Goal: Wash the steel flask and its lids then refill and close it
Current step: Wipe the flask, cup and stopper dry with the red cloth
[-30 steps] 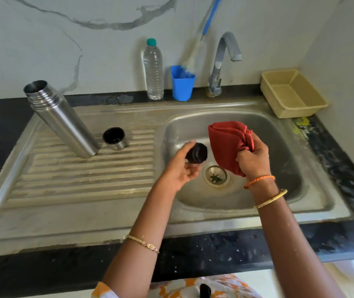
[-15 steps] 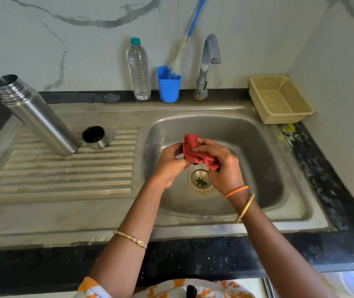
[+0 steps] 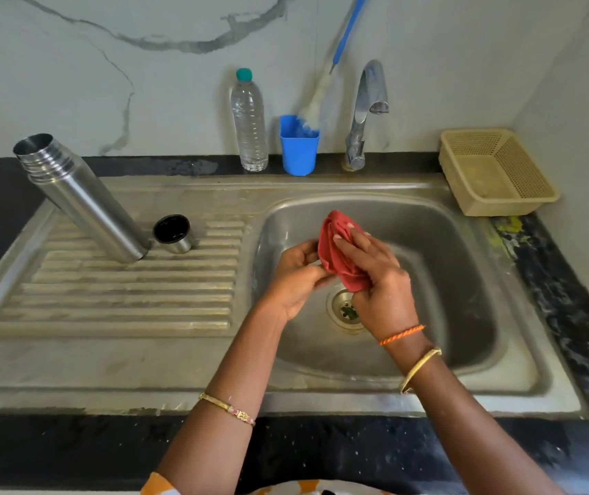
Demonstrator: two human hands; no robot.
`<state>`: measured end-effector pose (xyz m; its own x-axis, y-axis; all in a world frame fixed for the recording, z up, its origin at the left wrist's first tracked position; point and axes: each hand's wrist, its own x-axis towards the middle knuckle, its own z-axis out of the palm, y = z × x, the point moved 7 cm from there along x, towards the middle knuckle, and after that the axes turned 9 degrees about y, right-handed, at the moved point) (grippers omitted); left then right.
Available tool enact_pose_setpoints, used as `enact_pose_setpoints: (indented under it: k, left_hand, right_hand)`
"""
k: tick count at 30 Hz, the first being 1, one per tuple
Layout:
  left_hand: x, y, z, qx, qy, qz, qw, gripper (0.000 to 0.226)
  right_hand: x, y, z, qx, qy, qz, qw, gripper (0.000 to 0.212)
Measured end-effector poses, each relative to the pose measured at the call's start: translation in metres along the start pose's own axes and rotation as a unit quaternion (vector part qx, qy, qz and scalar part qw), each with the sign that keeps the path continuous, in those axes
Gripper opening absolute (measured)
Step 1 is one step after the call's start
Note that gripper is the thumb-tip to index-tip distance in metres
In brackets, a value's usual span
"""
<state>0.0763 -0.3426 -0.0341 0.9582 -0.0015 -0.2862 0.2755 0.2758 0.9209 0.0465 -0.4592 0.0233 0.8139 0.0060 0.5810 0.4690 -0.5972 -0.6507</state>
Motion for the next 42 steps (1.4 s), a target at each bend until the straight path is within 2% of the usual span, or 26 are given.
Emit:
enact_pose_setpoints:
  k: [1,3,5,8,10,12,14,15,16,17,19,20,23,24,26,28,29,30,31,34,36,38,40,42]
  left_hand:
    - [0.0,0.002,0.0,-0.005,-0.009,-0.001,1.0,0.035]
    - [-0.001,0.009,0.001,-0.029,-0.023,0.002,0.999,0.037]
    - [-0.002,0.014,0.006,-0.06,-0.045,-0.003,0.997,0.041]
    - [-0.003,0.019,0.015,-0.125,-0.063,-0.021,0.99,0.048]
    - [-0.002,0.028,0.021,-0.224,-0.064,-0.034,0.972,0.054]
    - [0.0,0.036,0.017,-0.313,-0.04,-0.018,0.949,0.045]
    - [-0.002,0.036,0.015,-0.344,-0.013,-0.015,0.939,0.033]
    - [-0.002,0.031,0.016,-0.344,-0.002,-0.024,0.939,0.038]
    - [-0.001,0.025,0.016,-0.338,0.012,-0.03,0.94,0.046]
    - [0.0,0.02,0.014,-0.336,0.026,-0.028,0.941,0.053]
    - [0.002,0.016,0.009,-0.334,0.04,-0.015,0.942,0.06]
    - [0.002,0.013,0.007,-0.331,0.043,-0.013,0.942,0.063]
    - [0.006,0.012,0.012,-0.365,0.053,-0.021,0.929,0.069]
    - [0.007,0.013,0.015,-0.364,0.081,-0.017,0.928,0.071]
    - [0.004,0.008,0.014,-0.302,0.186,-0.013,0.935,0.069]
    - [0.005,0.002,0.0,-0.134,0.335,0.004,0.933,0.04]
    - [0.0,0.006,-0.006,-0.04,0.381,0.017,0.924,0.034]
    - [-0.001,0.008,-0.008,0.019,0.379,0.019,0.925,0.039]
    - [0.001,0.008,-0.007,0.049,0.346,0.0,0.937,0.046]
    - [0.009,0.004,-0.005,0.093,0.256,-0.054,0.961,0.055]
    - [0.008,0.002,0.0,0.079,0.228,-0.074,0.968,0.053]
    - [0.006,0.001,0.0,0.043,0.246,-0.068,0.966,0.046]
    - [0.009,0.001,-0.009,0.025,0.277,-0.03,0.96,0.04]
    - [0.016,0.001,-0.016,0.025,0.27,0.032,0.962,0.03]
  right_hand:
    - [0.005,0.002,0.0,0.019,-0.002,0.015,1.0,0.056]
    - [0.026,0.01,0.002,0.106,-0.031,0.103,0.988,0.057]
    - [0.046,0.024,0.007,0.192,-0.073,0.205,0.957,0.061]
    - [0.05,0.038,0.016,0.19,-0.083,0.261,0.943,0.061]
    - [0.038,0.025,0.015,0.147,-0.043,0.237,0.959,0.064]
    - [0.021,-0.009,0.01,0.108,0.013,0.126,0.986,0.062]
    - [0.01,-0.037,0.006,0.065,0.052,0.034,0.996,0.055]
    - [0.007,-0.036,0.008,0.055,0.058,0.025,0.997,0.053]
    - [0.009,-0.029,0.01,0.072,0.056,0.056,0.994,0.051]
    - [0.015,-0.016,0.012,0.129,0.048,0.13,0.982,0.052]
    - [0.024,0.015,0.019,0.227,0.027,0.302,0.925,0.048]
    - [0.028,0.025,0.019,0.233,0.01,0.347,0.909,0.043]
    - [0.035,0.031,0.024,0.242,-0.057,0.373,0.894,0.042]
    - [0.035,0.028,0.025,0.243,-0.061,0.371,0.894,0.042]
    - [0.03,0.025,0.026,0.236,-0.035,0.366,0.9,0.043]
    - [0.023,0.02,0.025,0.226,0.013,0.355,0.907,0.051]
    - [0.019,0.019,0.023,0.219,0.038,0.343,0.913,0.057]
    - [0.016,0.018,0.02,0.21,0.06,0.326,0.92,0.063]
    - [0.012,0.017,0.017,0.198,0.076,0.31,0.927,0.067]
    - [0.006,0.021,0.017,0.203,0.082,0.3,0.928,0.071]
    - [0.005,0.026,0.021,0.214,0.068,0.31,0.924,0.072]
    - [0.006,0.024,0.02,0.21,0.054,0.285,0.934,0.071]
    - [0.009,0.01,0.015,0.166,0.038,0.183,0.968,0.064]
    - [0.006,-0.009,0.012,0.092,0.018,0.05,0.994,0.053]
